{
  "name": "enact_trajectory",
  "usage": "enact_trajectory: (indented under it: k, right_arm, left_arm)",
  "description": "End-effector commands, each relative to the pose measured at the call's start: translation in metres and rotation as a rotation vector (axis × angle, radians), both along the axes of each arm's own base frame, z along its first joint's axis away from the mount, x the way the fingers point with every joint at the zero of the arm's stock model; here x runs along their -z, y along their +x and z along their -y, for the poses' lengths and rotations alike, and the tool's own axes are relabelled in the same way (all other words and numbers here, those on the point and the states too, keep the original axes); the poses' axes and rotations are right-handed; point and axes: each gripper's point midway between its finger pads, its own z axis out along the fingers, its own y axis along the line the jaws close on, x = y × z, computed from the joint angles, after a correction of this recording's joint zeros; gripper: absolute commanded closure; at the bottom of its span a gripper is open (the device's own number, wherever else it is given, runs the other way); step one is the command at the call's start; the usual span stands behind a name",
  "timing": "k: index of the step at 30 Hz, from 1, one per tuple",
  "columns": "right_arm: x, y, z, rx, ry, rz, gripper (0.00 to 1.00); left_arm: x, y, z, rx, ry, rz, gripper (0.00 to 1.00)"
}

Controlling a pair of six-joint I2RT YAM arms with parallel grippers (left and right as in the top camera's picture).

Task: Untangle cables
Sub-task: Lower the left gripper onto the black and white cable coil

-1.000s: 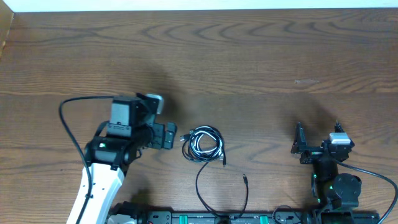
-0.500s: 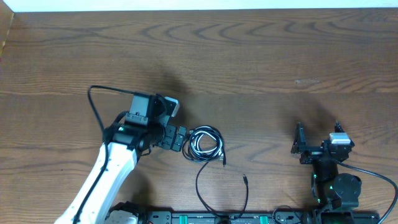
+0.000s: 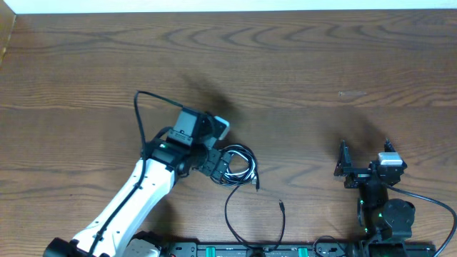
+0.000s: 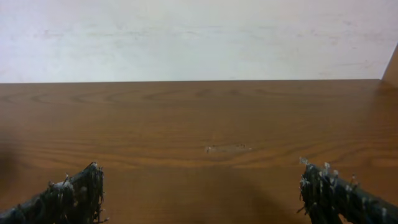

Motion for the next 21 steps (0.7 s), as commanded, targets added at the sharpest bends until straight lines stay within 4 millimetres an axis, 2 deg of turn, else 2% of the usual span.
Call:
enact_trajectory:
  k: [1,6,15,21]
  right_arm:
    - [0.0,0.0,0.0,0.0,-0.013,0.0,0.01]
    - [0.0,0.0,0.0,0.0,-0.013,0.0,0.01]
    - [0.0,0.0,0.0,0.0,-0.013,0.001,0.01]
    - [0.0,0.0,0.0,0.0,-0.013,0.0,0.01]
  left_arm:
    - [0.002,0.007,0.004,0.022,0.025,0.013,0.02]
    - [0.022,0.006,0.0,-0.034,0.059,-0.056,0.02]
    - [0.057,-0.007,0.01,0.017,0.118,-0.152,0.02]
    - [0.063,-0.001,0.014,0.009,0.111,-0.147,0.02]
